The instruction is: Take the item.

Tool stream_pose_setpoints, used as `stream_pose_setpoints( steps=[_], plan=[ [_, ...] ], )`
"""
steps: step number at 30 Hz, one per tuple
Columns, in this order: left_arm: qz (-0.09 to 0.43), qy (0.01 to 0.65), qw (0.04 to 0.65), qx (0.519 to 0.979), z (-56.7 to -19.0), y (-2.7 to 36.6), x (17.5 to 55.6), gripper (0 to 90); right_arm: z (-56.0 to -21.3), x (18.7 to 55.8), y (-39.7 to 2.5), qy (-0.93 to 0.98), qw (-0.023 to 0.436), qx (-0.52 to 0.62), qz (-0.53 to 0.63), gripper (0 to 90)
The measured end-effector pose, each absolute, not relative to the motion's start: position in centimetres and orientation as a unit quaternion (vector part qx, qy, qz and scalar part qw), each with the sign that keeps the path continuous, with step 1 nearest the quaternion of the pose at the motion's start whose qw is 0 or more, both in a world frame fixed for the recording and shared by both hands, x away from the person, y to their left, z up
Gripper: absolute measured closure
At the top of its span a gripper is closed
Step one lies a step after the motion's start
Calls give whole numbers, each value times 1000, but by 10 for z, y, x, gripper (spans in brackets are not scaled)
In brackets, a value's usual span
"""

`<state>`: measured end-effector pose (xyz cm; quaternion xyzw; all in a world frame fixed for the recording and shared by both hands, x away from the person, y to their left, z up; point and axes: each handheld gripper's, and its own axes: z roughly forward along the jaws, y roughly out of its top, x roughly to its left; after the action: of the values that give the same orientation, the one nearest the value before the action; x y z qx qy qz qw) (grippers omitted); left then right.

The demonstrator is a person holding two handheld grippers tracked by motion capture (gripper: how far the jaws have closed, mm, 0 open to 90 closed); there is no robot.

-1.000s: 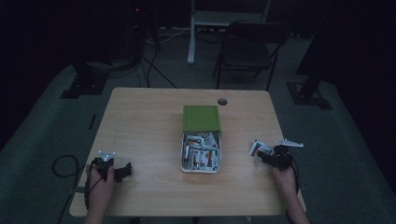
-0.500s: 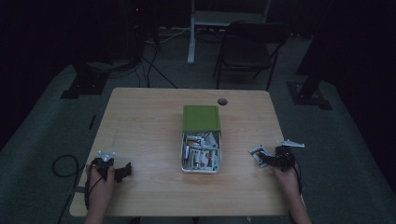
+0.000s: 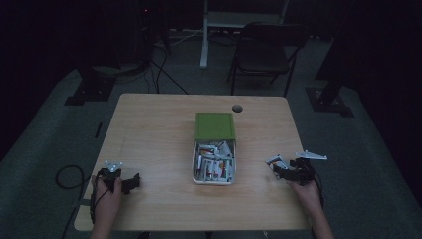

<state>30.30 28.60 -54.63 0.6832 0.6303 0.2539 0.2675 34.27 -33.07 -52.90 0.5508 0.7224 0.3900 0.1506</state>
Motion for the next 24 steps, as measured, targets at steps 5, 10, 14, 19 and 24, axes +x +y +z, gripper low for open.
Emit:
stream_pose_setpoints(
  steps=[5, 10, 14, 19, 24],
  plan=[
    [254, 630, 268, 683, -546, 286, 303, 11, -526, 339, -327, 724, 150, 528, 417, 135],
    [254, 630, 268, 683, -546, 286, 303, 11, -524, 335, -321, 732, 133, 503, 439, 130],
    [254, 630, 268, 683, -546, 286, 303, 11, -521, 331, -316, 729, 123, 474, 477, 138],
    [254, 630, 268, 683, -546, 286, 303, 11, -522, 328, -305, 753, 141, 441, 467, 138],
    [254, 630, 268, 683, -546, 286, 303, 11, -524, 324, -290, 781, 153, 399, 455, 140]
  ],
)
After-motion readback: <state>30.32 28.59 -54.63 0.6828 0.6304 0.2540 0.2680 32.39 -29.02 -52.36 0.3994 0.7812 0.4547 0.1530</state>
